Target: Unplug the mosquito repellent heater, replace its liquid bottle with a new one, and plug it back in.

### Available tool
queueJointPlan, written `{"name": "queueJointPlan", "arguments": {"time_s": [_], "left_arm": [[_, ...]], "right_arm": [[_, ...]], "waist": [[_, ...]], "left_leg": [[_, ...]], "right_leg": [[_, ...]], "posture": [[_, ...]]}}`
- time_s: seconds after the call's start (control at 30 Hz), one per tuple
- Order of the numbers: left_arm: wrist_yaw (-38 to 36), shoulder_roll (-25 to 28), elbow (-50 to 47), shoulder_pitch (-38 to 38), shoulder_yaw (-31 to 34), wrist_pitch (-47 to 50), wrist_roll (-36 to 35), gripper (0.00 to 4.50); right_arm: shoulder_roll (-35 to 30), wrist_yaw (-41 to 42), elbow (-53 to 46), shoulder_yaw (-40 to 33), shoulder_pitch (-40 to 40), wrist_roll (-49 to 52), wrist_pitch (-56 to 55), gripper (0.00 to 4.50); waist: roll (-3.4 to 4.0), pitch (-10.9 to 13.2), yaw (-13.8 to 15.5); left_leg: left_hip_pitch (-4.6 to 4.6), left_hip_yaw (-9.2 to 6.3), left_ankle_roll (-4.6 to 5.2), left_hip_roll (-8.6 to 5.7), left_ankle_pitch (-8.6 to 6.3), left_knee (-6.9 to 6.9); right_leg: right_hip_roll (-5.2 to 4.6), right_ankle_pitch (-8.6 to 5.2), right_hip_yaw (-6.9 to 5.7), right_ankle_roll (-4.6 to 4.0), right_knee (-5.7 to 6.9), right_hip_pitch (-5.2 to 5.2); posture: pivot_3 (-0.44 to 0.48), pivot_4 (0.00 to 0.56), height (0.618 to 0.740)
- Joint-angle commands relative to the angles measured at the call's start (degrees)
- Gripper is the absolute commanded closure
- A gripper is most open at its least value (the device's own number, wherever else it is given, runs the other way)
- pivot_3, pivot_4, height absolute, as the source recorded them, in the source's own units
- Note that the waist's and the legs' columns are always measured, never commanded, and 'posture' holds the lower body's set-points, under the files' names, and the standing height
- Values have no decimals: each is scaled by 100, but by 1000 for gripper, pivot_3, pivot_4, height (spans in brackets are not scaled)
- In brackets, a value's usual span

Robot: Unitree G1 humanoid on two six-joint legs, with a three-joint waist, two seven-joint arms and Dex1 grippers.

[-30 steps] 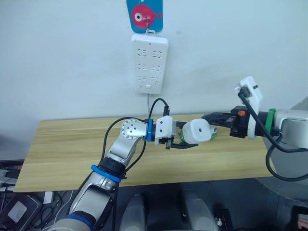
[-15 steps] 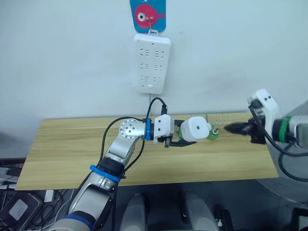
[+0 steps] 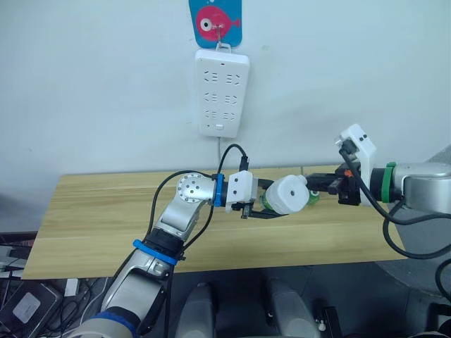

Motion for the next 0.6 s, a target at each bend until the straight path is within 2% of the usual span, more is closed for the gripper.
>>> {"name": "queueJointPlan", "arguments": {"time_s": [0.03,0.23,0.6], "left_arm": [[18,-27,-258,29,-45,92,-54,2214],[60,-19,-207,4,-87,76,32,2214],[194,-48,-59,-89,-48,345,116,2214]], "right_arm": [[154,-28,-186,-48,-261,371,71,4461],[390,-297,-307,74,-464,804,48,4461],[453,-135,-566,222,-582,866,170,4461]], "waist": [[0,0,6],[0,0,3],[0,0,2]], "left_leg": [[0,-1,0,0,0,0],[0,0,1,1,-1,0],[0,-1,2,1,-1,0]], "right_leg": [[0,0,0,0,0,0],[0,0,-2,0,2,0],[0,0,-1,0,2,0]], "posture": [[-176,245,740],[-178,245,740],[-177,246,740]]}}
